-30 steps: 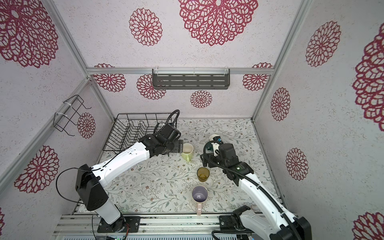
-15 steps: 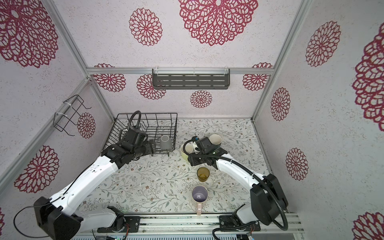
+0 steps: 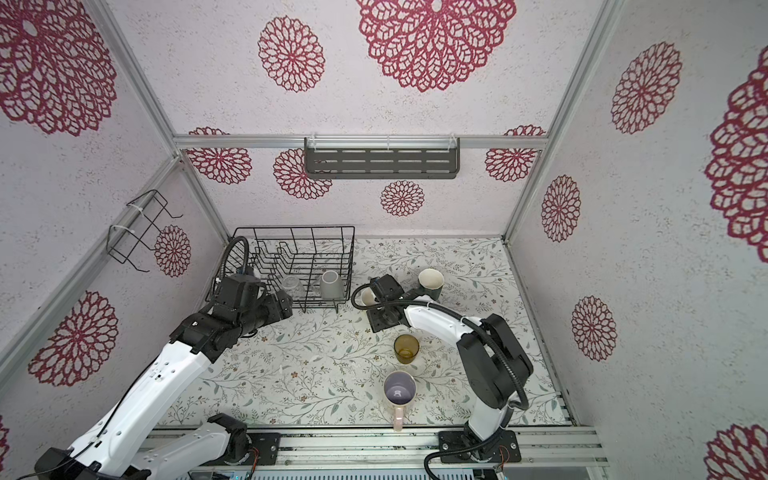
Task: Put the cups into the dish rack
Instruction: 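Lower the right gripper over the light-green mug and grasp its rim, then lift the light-green mug with the right gripper toward the left gripper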
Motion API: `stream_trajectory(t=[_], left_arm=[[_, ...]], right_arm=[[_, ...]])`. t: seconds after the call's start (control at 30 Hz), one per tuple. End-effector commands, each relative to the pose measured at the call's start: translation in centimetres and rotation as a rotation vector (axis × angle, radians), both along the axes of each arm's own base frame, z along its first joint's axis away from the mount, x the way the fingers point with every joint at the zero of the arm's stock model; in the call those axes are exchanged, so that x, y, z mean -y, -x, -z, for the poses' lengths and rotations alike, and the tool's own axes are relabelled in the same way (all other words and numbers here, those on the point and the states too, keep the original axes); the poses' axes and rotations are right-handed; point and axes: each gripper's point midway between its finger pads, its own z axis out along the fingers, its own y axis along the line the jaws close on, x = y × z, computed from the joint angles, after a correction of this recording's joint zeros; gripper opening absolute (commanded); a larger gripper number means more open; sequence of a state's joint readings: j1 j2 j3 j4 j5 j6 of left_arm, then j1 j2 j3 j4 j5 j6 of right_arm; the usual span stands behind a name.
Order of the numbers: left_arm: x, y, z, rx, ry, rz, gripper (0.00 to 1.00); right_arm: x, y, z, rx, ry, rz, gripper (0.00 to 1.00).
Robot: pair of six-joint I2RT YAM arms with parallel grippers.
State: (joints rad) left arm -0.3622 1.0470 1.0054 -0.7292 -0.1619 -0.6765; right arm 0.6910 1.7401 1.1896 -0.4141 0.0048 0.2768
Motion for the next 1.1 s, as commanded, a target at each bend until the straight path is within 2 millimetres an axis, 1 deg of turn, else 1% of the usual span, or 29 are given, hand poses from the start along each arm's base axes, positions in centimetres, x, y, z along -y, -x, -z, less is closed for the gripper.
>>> stream_trajectory(t=[0.0,0.17,0.27,0.33,0.53,0.6,0.73,0.83,0.87,0.97,1.03,1.07], left_arm=[[-0.1,-0.2,-0.5,0.029,0.014,0.017,0.89],[0.0,-0.2,-0.3,0.023,0.019,0.03,0.89],[0.0,0.0,-0.1,0.02,0.02,0.031,0.89],[-0.1,0.1,0.0,0.021,0.023,0.026,0.88],[-0.1,0.3,0.0,0.027,0.034,0.029,0.87],[-0.1,0.3,-0.1,0.03,0.034,0.029,0.87],[0.0,0.2,0.0,0.027,0.044,0.032,0.86],[0.2,0.2,0.0,0.024,0.054,0.037,0.86],[0.3,0.3,0.0,0.025,0.056,0.039,0.86],[0.2,0.4,0.0,0.023,0.059,0.038,0.86],[0.4,0.5,0.0,0.027,0.066,0.045,0.86],[0.5,0.5,-0.2,0.031,0.072,0.05,0.86]], right_arm=[[-0.8,-1.1,-1.3,0.046,-0.003,0.022,0.56],[-0.7,-1.6,-0.8,0.036,0.045,0.036,0.56],[-0.2,-1.6,-0.4,0.022,0.093,0.041,0.51],[0.0,-1.5,-0.1,0.016,0.104,0.05,0.49],[-0.4,-1.0,1.4,-0.014,0.092,0.046,0.44],[-0.7,-1.0,1.6,-0.015,0.083,0.036,0.39],[-0.8,-1.5,1.8,-0.007,0.094,0.041,0.34],[-1.1,-1.5,2.1,-0.014,0.091,0.034,0.25],[-1.2,-1.5,2.1,-0.02,0.088,0.029,0.18],[-1.4,-1.3,1.9,-0.025,0.08,0.014,0.04],[-1.4,-1.2,1.3,-0.018,0.069,0.012,0.0],[-1.4,-1.1,0.9,-0.011,0.061,0.013,0.0]])
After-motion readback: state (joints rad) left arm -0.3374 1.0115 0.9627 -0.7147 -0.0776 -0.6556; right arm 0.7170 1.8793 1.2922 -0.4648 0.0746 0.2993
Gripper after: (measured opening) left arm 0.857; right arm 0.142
